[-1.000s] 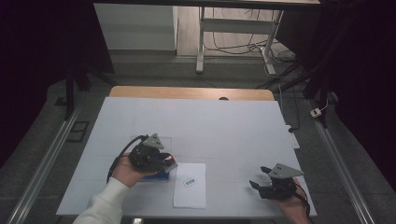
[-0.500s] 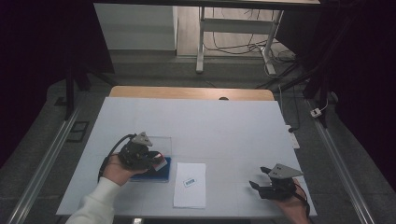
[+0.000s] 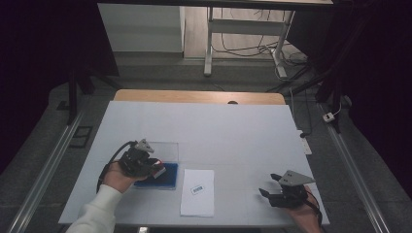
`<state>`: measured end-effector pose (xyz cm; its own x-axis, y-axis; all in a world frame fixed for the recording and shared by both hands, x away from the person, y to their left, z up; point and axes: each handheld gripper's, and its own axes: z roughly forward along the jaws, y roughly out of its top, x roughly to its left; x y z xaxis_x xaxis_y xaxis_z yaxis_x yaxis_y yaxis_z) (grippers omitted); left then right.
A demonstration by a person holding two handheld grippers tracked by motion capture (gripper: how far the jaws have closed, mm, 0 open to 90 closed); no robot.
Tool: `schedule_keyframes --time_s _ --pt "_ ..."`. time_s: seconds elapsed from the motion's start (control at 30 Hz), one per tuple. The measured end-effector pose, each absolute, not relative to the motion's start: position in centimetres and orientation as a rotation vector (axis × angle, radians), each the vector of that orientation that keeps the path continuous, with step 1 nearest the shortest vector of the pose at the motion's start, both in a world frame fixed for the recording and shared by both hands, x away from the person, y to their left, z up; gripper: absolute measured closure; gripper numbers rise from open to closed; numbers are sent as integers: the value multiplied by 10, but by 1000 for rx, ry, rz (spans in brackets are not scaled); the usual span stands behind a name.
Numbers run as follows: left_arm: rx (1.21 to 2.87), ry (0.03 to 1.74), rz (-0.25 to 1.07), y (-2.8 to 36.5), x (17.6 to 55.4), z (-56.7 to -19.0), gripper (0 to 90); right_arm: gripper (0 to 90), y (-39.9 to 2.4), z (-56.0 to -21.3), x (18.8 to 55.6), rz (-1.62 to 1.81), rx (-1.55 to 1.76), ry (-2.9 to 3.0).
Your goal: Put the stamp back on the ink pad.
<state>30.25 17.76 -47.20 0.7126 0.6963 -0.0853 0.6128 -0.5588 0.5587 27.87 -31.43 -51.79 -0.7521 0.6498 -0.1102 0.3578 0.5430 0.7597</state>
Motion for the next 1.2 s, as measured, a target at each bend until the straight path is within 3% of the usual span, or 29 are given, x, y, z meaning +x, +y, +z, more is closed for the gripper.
schedule_keyframes --time_s 0.73,1.2 --pt "2402 1014 226 174 302 -480 690 281 -314 -519 279 1055 821 2411" --pt "2253 972 353 183 280 -466 330 281 -314 -517 279 1074 821 2400"
